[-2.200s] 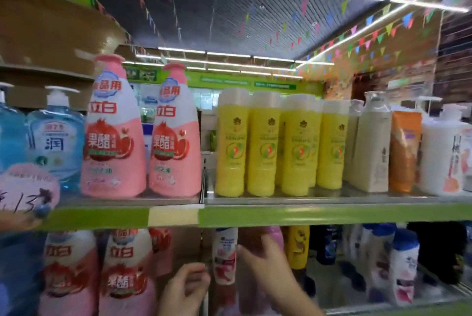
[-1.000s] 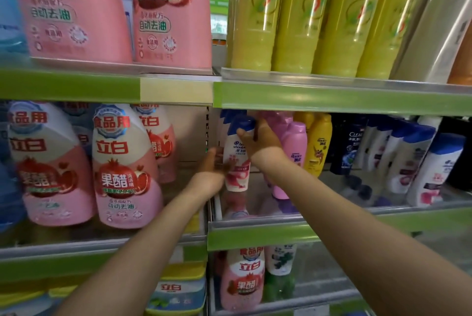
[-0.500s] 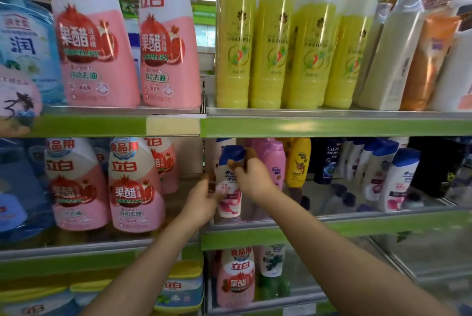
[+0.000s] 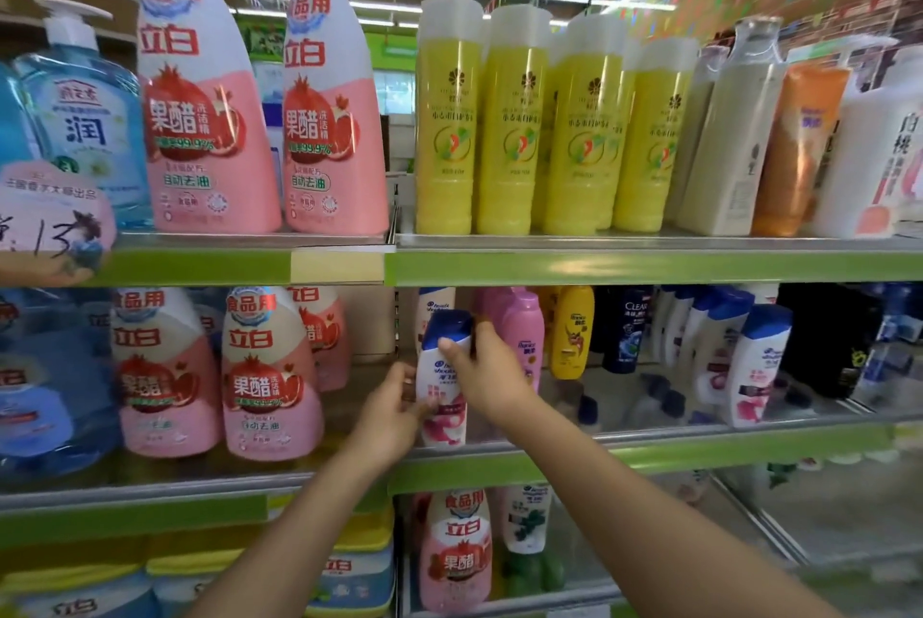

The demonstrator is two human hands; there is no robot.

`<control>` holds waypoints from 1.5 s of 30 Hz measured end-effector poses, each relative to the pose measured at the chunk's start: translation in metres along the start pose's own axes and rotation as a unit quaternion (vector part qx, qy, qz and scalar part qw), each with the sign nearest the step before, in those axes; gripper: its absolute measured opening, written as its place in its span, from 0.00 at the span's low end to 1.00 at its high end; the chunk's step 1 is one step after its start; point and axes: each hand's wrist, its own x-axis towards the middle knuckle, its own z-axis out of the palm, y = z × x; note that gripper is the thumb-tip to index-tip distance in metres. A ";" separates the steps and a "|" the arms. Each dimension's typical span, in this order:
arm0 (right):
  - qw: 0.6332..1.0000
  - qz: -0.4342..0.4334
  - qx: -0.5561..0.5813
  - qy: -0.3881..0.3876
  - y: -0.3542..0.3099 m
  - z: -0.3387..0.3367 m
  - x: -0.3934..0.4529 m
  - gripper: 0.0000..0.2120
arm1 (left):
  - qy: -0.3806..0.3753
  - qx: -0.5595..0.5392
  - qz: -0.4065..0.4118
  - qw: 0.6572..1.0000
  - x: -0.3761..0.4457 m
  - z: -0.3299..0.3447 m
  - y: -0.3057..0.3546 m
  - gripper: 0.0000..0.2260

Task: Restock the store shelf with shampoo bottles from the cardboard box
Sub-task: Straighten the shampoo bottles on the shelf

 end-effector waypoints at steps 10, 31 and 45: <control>0.998 0.015 0.058 -0.005 0.008 -0.002 -0.001 0.12 | -0.010 -0.006 -0.019 1.000 -0.001 0.000 -0.001 0.10; 0.993 -0.039 0.082 0.074 0.015 -0.079 -0.022 0.15 | 0.095 -0.010 -0.037 0.995 -0.052 0.019 0.058 0.11; 0.995 -0.016 0.096 0.032 0.070 -0.130 -0.019 0.16 | 0.133 -0.023 -0.053 0.989 -0.060 0.109 0.085 0.15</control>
